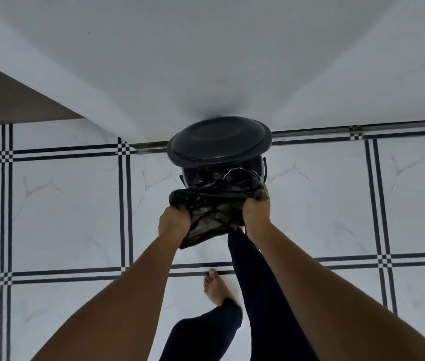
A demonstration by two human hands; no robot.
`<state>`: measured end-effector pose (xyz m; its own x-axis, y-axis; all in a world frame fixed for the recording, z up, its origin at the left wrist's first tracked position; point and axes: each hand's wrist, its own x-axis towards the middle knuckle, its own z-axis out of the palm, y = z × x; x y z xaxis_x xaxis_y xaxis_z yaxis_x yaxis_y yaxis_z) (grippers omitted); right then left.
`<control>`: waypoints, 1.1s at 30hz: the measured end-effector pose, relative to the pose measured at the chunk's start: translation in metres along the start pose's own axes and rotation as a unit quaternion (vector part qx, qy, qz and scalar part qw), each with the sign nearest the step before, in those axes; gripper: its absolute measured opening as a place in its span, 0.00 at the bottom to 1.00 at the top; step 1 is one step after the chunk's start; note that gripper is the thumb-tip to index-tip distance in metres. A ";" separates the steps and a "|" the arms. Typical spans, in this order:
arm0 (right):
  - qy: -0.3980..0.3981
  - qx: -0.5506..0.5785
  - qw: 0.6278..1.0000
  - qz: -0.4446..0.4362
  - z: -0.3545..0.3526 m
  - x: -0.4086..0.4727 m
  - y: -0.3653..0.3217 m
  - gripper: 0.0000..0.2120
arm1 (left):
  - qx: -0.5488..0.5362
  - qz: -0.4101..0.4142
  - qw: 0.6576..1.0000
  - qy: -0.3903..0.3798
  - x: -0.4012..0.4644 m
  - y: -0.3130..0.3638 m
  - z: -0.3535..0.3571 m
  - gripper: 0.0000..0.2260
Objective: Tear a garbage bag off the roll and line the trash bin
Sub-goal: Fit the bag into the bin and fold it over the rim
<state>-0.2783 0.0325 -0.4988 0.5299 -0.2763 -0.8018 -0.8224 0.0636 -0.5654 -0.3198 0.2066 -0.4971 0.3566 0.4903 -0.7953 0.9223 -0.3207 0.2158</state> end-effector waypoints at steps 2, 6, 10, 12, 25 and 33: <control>0.003 0.023 0.997 0.070 0.010 0.019 0.002 0.12 | -0.111 -0.010 0.994 -0.012 0.015 0.006 0.015 0.20; 0.074 -0.062 0.995 -0.004 0.011 0.072 0.002 0.10 | -0.174 0.075 0.982 0.006 0.046 0.019 0.035 0.17; 0.086 -0.212 0.973 -0.034 -0.009 0.124 0.014 0.13 | -0.080 0.160 0.984 0.010 0.082 0.008 0.048 0.21; 0.085 -0.209 0.974 -0.016 -0.016 0.142 0.026 0.14 | -0.053 0.173 0.983 0.025 0.097 -0.007 0.056 0.19; 0.086 -0.133 0.987 -0.013 -0.015 0.158 0.063 0.11 | -0.061 0.141 0.986 0.071 0.120 -0.043 0.079 0.09; 0.104 -0.212 0.972 -0.012 -0.033 0.148 0.071 0.10 | 0.024 0.074 0.995 0.070 0.116 -0.054 0.075 0.11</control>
<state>-0.2652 -0.0358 -0.6507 0.5330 -0.4635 -0.7079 -0.8450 -0.3337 -0.4178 -0.3398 0.2203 -0.6431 0.5078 0.5419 -0.6696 0.8515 -0.4338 0.2946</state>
